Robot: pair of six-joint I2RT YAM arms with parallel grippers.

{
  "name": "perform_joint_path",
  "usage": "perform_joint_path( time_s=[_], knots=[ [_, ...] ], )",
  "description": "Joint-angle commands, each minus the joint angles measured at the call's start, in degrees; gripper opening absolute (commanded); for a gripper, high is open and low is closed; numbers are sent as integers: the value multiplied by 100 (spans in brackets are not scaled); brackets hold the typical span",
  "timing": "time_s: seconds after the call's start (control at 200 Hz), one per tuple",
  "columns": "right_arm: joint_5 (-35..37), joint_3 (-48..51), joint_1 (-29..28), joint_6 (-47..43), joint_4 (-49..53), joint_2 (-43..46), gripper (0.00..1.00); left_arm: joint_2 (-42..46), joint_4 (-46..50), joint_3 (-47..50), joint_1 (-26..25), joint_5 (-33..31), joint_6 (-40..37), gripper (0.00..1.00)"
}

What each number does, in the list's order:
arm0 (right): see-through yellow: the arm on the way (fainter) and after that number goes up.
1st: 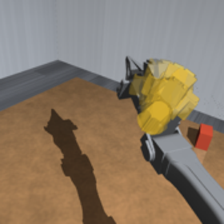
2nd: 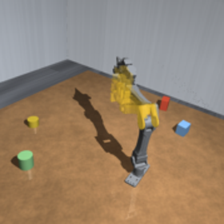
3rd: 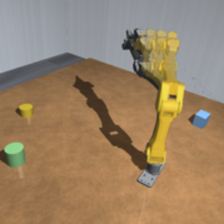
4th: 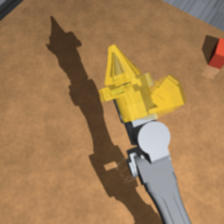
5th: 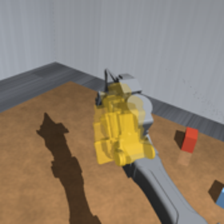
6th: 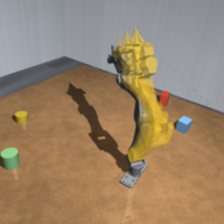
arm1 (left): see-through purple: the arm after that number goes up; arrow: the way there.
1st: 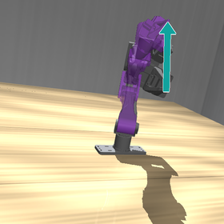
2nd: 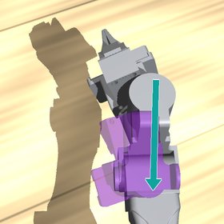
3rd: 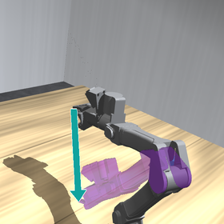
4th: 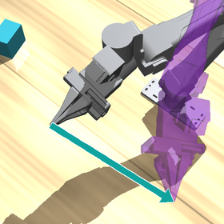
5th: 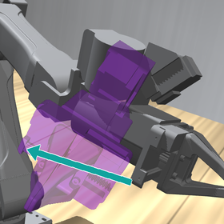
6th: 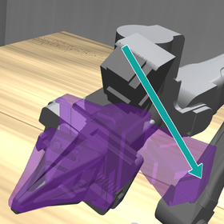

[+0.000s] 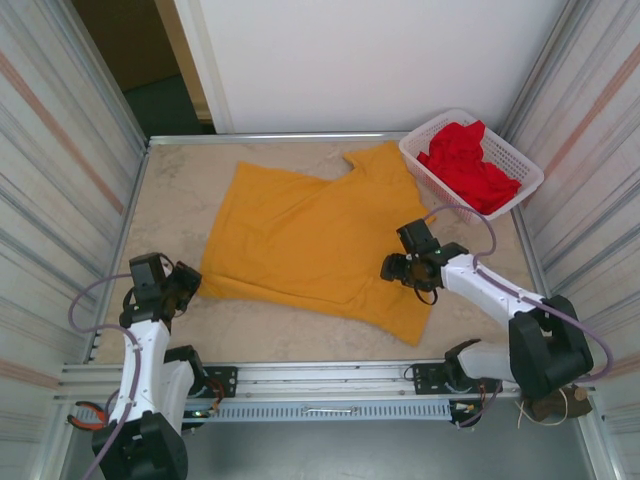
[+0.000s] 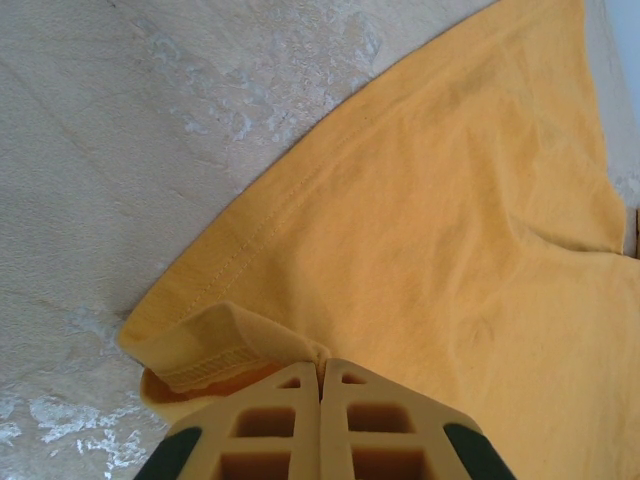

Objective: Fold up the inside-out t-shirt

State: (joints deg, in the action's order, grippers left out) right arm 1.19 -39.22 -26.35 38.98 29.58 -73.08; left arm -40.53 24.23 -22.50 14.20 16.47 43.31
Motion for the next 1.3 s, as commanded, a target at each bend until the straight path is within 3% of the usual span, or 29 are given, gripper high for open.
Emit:
perform_joint_path(
  time_s=[0.0, 0.21, 0.301, 0.421, 0.651, 0.852, 1.067, 1.242, 1.298],
  knots=[
    [-107, 197, -160, 48, -88, -95, 70, 50, 69, -176, 26, 28, -25, 0],
    [-89, 366, -361, 90, -111, -131, 56, 55, 56, -140, 24, 49, 6, 0],
    [-69, 414, -370, 96, -84, -80, 36, 57, 56, -142, 27, 57, 6, 0],
    [-18, 360, -371, 92, 78, 106, 0, 54, 56, -141, 29, 58, 11, 0],
    [389, -458, -261, 2, 872, 915, 0, -48, -170, -335, 38, 99, 99, 0],
    [454, -1182, 313, -249, 1030, 1132, 0, -600, -554, -791, 37, 127, 46, 0],
    [258, -1664, 859, -523, 404, 121, 0, -1926, -1338, -1252, 38, 244, -110, 1],
    [181, -2228, 1157, -761, 27, -1149, 0, -3492, -2059, -1853, -40, 715, -433, 9],
    [328, -2375, 1238, -746, 21, -1397, 23, -4021, -2121, -2136, -66, 796, -571, 18]
  ],
)
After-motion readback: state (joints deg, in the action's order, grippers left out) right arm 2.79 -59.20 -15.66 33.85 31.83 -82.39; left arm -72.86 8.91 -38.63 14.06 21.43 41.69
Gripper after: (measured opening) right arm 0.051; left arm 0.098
